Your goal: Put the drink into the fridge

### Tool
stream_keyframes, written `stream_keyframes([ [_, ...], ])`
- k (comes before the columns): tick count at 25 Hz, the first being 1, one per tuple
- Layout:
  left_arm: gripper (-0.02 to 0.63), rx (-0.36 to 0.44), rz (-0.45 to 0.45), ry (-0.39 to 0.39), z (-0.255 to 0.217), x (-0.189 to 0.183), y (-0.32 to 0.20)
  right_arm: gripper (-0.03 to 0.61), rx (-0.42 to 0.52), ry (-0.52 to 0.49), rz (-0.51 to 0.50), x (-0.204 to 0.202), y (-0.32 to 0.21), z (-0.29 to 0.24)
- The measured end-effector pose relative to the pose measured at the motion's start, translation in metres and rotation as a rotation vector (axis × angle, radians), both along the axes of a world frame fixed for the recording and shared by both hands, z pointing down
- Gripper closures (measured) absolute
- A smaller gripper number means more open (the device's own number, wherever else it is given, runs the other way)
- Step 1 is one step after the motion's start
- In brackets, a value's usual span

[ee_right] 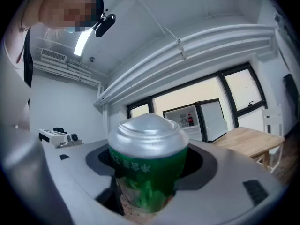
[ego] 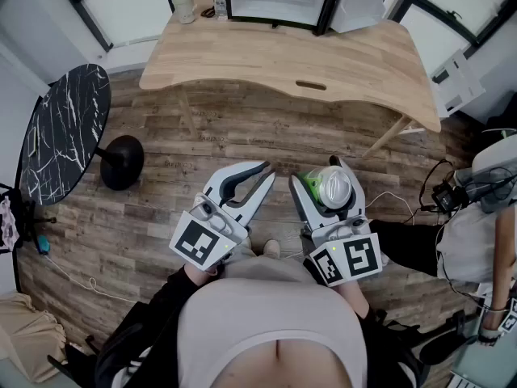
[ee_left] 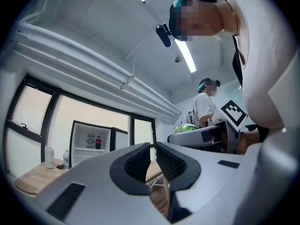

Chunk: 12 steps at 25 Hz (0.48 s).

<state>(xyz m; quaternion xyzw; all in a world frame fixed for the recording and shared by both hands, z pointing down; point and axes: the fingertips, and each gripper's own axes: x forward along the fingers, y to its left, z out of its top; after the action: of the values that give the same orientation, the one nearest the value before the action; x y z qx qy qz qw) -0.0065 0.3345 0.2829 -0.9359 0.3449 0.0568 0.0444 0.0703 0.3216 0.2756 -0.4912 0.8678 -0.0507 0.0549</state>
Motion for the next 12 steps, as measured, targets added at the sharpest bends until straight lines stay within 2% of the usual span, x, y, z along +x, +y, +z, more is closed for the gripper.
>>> stream_keyframes([
  [12,0.569,0.003,0.003,0.003,0.0003,-0.0002,0.006,0.234,0.005,-0.001,0.004,-0.0015,0.0056,0.0004],
])
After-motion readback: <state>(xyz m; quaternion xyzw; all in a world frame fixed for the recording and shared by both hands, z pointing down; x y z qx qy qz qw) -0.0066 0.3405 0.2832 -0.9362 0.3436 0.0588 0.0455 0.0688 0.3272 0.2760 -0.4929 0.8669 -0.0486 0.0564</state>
